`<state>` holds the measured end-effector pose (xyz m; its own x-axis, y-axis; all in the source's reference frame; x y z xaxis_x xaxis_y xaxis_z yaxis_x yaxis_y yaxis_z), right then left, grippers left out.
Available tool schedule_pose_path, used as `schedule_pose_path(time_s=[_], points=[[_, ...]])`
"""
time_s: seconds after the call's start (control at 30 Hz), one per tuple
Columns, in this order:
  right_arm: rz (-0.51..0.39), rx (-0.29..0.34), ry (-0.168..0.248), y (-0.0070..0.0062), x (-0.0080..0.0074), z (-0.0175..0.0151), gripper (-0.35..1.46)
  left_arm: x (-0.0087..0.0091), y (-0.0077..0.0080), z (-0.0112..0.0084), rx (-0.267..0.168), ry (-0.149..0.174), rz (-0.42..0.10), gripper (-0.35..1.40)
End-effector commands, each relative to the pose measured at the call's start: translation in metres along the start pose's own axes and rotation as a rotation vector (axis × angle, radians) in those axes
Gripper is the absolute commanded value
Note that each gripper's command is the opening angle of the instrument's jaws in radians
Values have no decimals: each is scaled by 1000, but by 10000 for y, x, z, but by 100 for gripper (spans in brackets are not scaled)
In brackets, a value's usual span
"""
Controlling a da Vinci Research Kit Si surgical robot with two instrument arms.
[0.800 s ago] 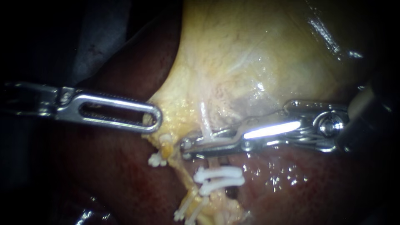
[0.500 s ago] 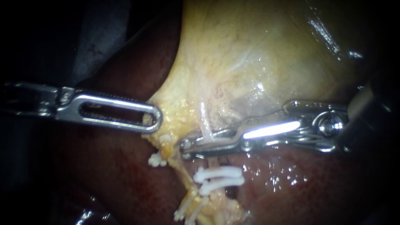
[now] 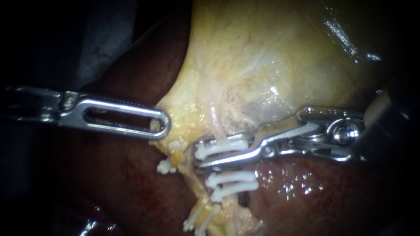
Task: Going back third clip right tube
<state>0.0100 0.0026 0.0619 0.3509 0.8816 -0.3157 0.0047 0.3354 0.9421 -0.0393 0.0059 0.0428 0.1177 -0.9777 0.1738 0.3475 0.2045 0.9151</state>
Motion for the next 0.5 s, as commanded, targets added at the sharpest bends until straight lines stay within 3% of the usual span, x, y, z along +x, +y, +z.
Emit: schedule_pose_path(time_s=[0.03,0.13,0.5], points=[[0,-1,0,0,0,0,48,0,0,0,2,1,0,-35],[6,-1,0,0,0,0,49,0,0,0,2,1,0,-35],[-112,-1,7,6,3,2,53,0,0,0,2,1,0,-35]])
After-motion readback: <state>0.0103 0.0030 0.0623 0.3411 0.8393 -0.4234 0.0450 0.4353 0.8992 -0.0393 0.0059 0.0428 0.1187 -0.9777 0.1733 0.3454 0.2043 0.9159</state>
